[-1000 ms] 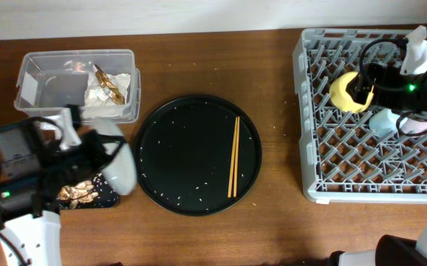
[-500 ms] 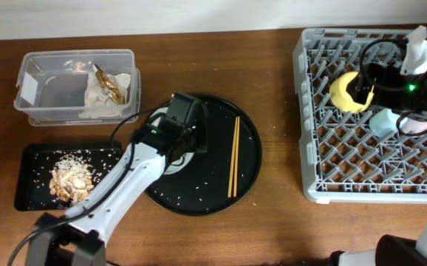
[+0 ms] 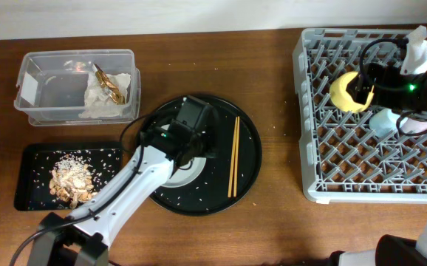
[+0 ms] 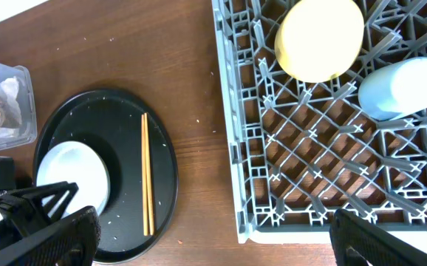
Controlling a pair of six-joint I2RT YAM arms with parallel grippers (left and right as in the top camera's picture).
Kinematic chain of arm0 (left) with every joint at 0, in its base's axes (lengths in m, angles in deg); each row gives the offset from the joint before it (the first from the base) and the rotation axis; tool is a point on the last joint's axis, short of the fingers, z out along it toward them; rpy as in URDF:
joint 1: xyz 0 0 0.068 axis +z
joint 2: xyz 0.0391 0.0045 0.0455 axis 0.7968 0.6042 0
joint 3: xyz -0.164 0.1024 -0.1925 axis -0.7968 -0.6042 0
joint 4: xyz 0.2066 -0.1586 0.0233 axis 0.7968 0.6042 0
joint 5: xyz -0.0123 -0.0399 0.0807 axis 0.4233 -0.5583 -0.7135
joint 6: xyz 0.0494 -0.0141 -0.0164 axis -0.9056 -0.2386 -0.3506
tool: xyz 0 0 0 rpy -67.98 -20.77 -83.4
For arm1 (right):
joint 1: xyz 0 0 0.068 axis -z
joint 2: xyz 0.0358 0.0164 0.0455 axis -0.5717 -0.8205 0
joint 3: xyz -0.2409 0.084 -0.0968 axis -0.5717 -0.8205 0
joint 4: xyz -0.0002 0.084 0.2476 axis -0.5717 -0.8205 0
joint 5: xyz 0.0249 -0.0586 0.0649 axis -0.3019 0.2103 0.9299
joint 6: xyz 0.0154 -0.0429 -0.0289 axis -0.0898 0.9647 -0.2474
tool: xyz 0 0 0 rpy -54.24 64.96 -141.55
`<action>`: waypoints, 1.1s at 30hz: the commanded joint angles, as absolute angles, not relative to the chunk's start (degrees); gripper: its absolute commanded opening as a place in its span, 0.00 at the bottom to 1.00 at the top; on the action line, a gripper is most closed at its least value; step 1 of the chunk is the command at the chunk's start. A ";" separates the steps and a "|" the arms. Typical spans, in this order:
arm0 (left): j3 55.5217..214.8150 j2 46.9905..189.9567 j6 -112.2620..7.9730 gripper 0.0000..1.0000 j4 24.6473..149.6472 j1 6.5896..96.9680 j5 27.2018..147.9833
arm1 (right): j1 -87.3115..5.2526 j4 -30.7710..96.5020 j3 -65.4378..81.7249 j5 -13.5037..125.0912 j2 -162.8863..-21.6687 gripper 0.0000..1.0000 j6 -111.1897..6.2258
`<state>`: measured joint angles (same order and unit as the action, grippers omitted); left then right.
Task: Sort waste into correct bins and load items into the dishwasher rack
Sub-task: 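Return the left gripper with the white plate to the round tray, then set the white plate down on the round tray and withdraw left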
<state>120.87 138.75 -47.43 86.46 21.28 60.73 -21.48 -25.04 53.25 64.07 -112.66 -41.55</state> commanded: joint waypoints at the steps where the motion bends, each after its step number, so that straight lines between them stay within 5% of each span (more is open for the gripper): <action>1: 121.97 139.51 -48.37 0.46 83.68 18.00 60.84 | -21.72 -25.00 53.09 63.56 -112.90 0.98 -41.42; 3: 121.97 142.24 -48.40 0.49 81.76 17.67 60.27 | -21.72 -25.00 53.09 63.56 -112.92 0.98 -41.40; 5: 121.97 146.51 -55.52 0.70 81.83 17.67 64.82 | -21.72 -25.00 53.09 63.56 -112.90 0.98 -41.40; 7: 121.99 147.84 -59.26 0.76 83.03 17.37 66.33 | -21.72 -25.00 53.09 63.56 -112.90 0.98 -41.42; 9: 122.75 147.86 -63.48 0.93 85.37 16.03 66.22 | -21.72 -25.00 53.09 63.56 -112.92 0.98 -41.40; 12: 122.75 148.67 -63.61 0.92 83.81 15.70 66.17 | -21.72 -25.00 53.09 63.56 -112.92 0.98 -41.42; 13: 122.75 149.46 -61.75 0.82 82.15 15.70 65.93 | -21.72 -25.00 53.09 63.56 -112.92 0.98 -41.40; 16: 122.75 151.55 -54.82 0.75 80.62 15.70 63.42 | -21.72 -25.00 53.09 63.56 -112.92 0.98 -41.42; 19: 124.33 152.03 -54.41 0.75 83.92 13.87 58.44 | -21.72 -25.00 53.09 63.56 -112.92 0.98 -41.42; 23: 139.82 157.30 -54.78 0.75 103.97 13.06 58.89 | -21.72 -25.00 53.09 63.56 -112.92 0.98 -41.42; 29: 140.72 162.29 -44.61 0.74 98.33 12.36 54.76 | -21.72 -25.00 53.09 63.56 -112.90 0.98 -41.42; 30: 140.72 163.82 -44.20 0.63 98.35 12.38 51.29 | -21.72 -25.00 53.09 63.56 -112.90 0.98 -41.42; 33: 140.72 164.73 -42.56 0.55 96.56 12.49 48.18 | -21.72 -25.00 53.09 63.56 -112.90 0.98 -41.40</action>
